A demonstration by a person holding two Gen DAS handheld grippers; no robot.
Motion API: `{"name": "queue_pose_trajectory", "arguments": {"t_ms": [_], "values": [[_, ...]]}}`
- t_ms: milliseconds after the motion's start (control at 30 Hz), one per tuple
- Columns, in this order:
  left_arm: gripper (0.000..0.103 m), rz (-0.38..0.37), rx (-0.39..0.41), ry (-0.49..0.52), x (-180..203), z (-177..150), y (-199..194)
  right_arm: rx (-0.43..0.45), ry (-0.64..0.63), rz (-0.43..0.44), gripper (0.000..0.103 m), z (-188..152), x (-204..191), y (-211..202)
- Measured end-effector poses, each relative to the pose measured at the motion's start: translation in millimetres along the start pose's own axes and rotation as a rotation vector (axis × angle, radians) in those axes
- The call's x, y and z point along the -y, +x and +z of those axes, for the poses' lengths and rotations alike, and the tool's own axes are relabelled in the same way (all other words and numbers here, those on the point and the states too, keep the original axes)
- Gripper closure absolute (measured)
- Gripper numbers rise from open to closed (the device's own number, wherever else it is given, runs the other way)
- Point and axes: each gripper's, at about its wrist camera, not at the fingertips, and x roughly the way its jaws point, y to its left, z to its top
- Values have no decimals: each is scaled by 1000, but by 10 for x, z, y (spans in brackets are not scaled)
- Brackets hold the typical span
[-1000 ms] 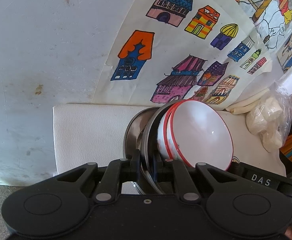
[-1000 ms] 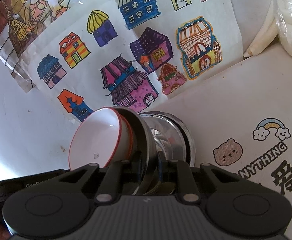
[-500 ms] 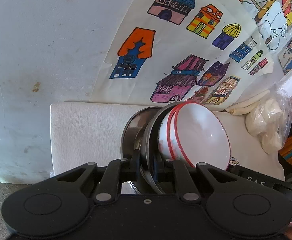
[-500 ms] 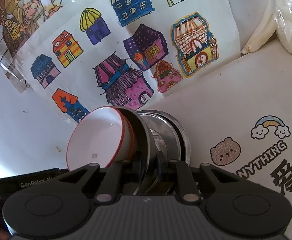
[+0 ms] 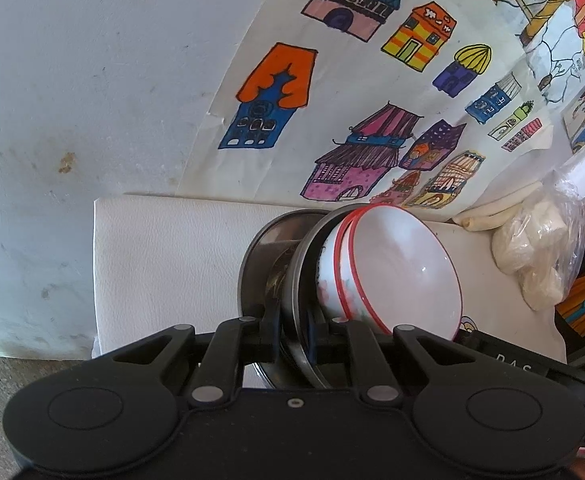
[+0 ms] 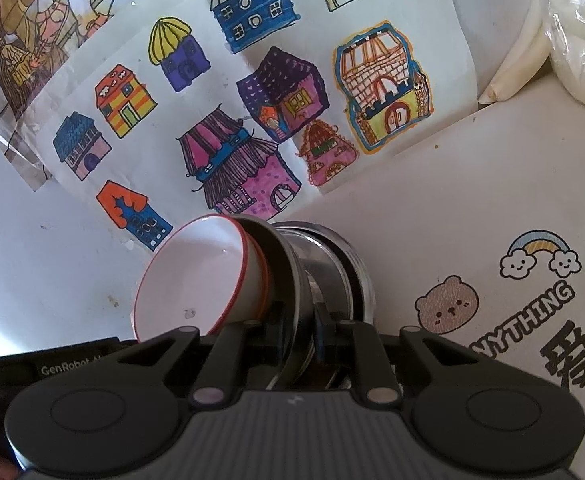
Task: Organize plates and bowls
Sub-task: 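Hold the bowl stack above the steel plates with both tools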
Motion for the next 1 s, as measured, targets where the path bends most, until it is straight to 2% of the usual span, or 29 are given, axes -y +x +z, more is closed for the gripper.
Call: {"name": "queue_pose_trajectory", "arguments": {"t_ms": [1000], "values": [[90,-9,-4,-23,-26,-11,-14,7,-1,8,85,-24,13,-6]]}}
